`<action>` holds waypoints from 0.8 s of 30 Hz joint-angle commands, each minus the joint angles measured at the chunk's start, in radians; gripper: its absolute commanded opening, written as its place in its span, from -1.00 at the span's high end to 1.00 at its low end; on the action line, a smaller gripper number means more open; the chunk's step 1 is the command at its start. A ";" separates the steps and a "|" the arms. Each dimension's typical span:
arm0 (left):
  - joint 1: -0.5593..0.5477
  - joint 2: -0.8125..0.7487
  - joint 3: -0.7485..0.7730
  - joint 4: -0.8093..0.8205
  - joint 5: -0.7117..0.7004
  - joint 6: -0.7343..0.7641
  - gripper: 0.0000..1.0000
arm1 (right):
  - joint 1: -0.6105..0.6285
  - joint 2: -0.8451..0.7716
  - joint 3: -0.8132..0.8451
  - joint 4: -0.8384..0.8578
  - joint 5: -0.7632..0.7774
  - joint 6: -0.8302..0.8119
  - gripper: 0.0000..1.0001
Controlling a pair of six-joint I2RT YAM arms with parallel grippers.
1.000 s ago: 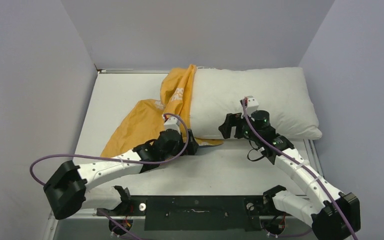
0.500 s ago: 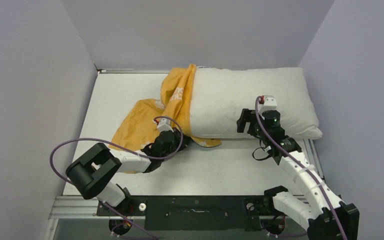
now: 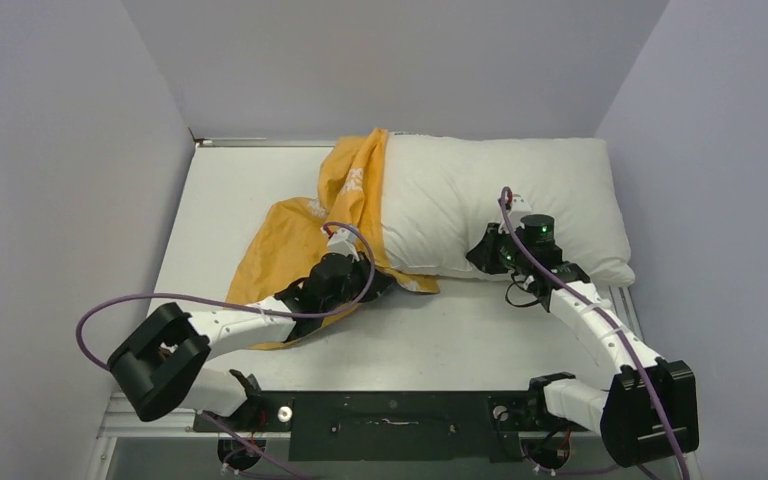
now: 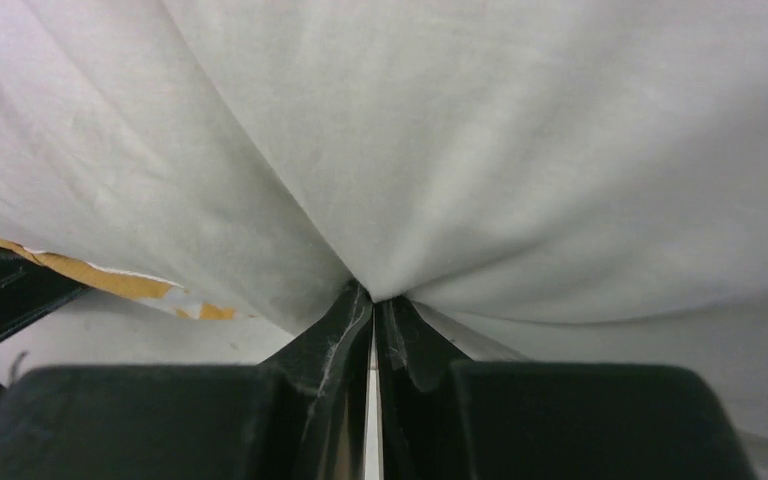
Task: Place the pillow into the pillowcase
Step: Stuff the pillow into the pillowcase.
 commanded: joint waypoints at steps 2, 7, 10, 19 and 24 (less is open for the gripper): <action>-0.225 -0.152 0.224 -0.287 -0.025 0.155 1.00 | 0.056 -0.049 -0.053 0.108 -0.182 0.128 0.89; -0.371 -0.104 0.346 -0.351 -0.107 0.215 1.00 | 0.141 0.034 -0.088 0.218 -0.180 0.171 0.89; -0.380 0.007 0.428 -0.417 -0.090 0.226 1.00 | 0.208 0.039 -0.120 0.265 -0.158 0.212 0.89; -0.431 -0.085 0.397 -0.540 -0.124 0.220 -0.23 | 0.240 -0.136 -0.084 0.058 -0.016 0.122 0.26; -0.437 -0.380 0.272 -0.534 -0.182 0.158 -0.39 | 0.231 -0.202 0.058 -0.079 0.167 0.033 -0.62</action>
